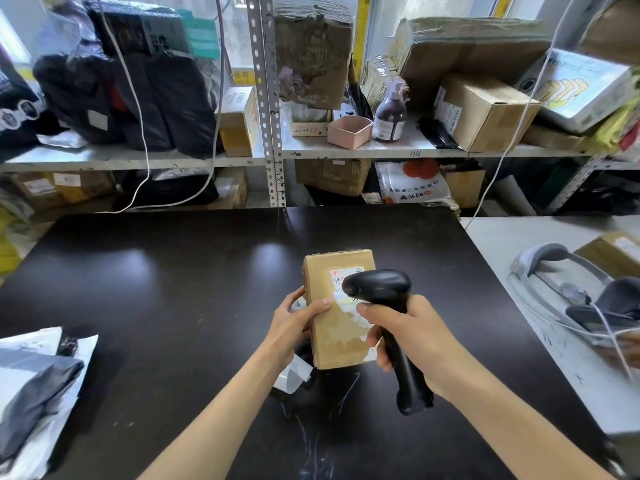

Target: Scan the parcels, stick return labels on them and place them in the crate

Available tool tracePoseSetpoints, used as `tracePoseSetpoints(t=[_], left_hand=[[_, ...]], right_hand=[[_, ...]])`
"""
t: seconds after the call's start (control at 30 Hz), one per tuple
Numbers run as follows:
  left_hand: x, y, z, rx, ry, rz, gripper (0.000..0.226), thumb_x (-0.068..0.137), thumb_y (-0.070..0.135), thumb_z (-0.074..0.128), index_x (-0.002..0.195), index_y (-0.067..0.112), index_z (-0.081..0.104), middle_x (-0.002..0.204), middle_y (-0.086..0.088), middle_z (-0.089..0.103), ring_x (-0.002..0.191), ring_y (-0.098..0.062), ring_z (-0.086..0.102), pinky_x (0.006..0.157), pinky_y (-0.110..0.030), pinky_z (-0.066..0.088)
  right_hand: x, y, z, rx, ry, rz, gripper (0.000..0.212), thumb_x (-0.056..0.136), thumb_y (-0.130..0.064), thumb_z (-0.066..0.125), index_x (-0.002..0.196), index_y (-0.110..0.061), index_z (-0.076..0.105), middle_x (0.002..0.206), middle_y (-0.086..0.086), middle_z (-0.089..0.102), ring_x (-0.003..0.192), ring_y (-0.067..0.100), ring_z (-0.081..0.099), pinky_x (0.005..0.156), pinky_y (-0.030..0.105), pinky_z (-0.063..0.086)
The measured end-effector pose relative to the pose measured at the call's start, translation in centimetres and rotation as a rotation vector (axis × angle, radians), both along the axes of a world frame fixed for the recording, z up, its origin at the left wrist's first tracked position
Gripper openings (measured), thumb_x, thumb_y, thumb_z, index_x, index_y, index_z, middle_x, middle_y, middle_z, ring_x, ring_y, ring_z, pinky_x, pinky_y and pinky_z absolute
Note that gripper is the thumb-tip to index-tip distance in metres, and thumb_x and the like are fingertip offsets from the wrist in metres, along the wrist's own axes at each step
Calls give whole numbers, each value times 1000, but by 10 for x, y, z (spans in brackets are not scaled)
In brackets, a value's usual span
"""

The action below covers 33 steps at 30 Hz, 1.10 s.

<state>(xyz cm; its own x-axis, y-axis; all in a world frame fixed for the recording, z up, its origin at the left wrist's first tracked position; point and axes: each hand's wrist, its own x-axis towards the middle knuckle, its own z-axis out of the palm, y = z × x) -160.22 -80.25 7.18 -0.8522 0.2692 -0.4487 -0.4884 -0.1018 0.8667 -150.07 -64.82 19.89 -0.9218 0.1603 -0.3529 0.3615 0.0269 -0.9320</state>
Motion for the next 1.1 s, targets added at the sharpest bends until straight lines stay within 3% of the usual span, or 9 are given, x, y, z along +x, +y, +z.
tracePoseSetpoints(t=[0.27, 0.43, 0.57, 0.67, 0.73, 0.93, 1.03, 1.1], left_hand=[[-1, 2, 2, 18, -4, 9, 92, 45, 46, 84, 128, 31, 47, 116, -6, 65, 96, -21, 69, 58, -22, 56], [0, 4, 2, -2, -11, 12, 98, 43, 48, 85, 131, 29, 48, 117, -6, 66, 97, -21, 69, 60, -22, 56], [8, 11, -3, -48, -30, -20, 81, 64, 34, 87, 136, 26, 49, 119, -3, 68, 99, -19, 70, 71, -27, 57], [18, 20, -14, -85, -62, -65, 80, 69, 33, 86, 139, 22, 49, 121, -1, 68, 101, -19, 70, 89, -39, 57], [21, 22, -18, -89, -108, -95, 78, 71, 36, 84, 139, 21, 50, 120, -3, 68, 102, -22, 70, 93, -43, 55], [21, 24, -26, -134, -177, -130, 62, 77, 34, 80, 132, 18, 54, 114, -2, 72, 104, -23, 68, 97, -45, 52], [18, 26, -26, -179, -203, -99, 44, 81, 34, 76, 120, 19, 62, 103, -1, 75, 96, -22, 71, 85, -36, 54], [13, 24, -26, -248, -179, -84, 34, 83, 30, 73, 113, 17, 67, 101, -1, 75, 94, -21, 72, 85, -39, 57]], right_hand=[[-1, 1, -1, -12, 12, -1, 12, 90, -11, 64, 97, -2, 62, 63, 17, 63, 39, 24, 49, 41, 27, 43], [-3, 3, -4, -13, 8, -19, 9, 89, -10, 64, 95, -3, 63, 64, 19, 63, 39, 25, 49, 41, 26, 42], [-6, 10, -10, 6, 1, -73, 8, 88, -8, 64, 90, -1, 62, 65, 18, 63, 41, 25, 50, 42, 29, 44], [-8, 17, -16, 20, -2, -88, 8, 87, -7, 64, 89, 1, 63, 65, 18, 64, 41, 25, 50, 42, 29, 44], [-9, 23, -20, 25, -11, -86, 7, 88, -7, 64, 91, -1, 63, 64, 17, 65, 40, 24, 51, 41, 29, 45], [-25, 43, -38, 34, -30, -121, 9, 87, -7, 64, 91, 0, 62, 66, 18, 66, 43, 25, 54, 45, 31, 46], [-38, 51, -47, 51, -37, -127, 8, 86, -7, 64, 89, 0, 62, 66, 18, 66, 43, 24, 54, 45, 30, 46], [-49, 57, -55, 60, -35, -135, 8, 86, -7, 63, 87, 1, 62, 63, 16, 65, 41, 23, 53, 43, 29, 46]])
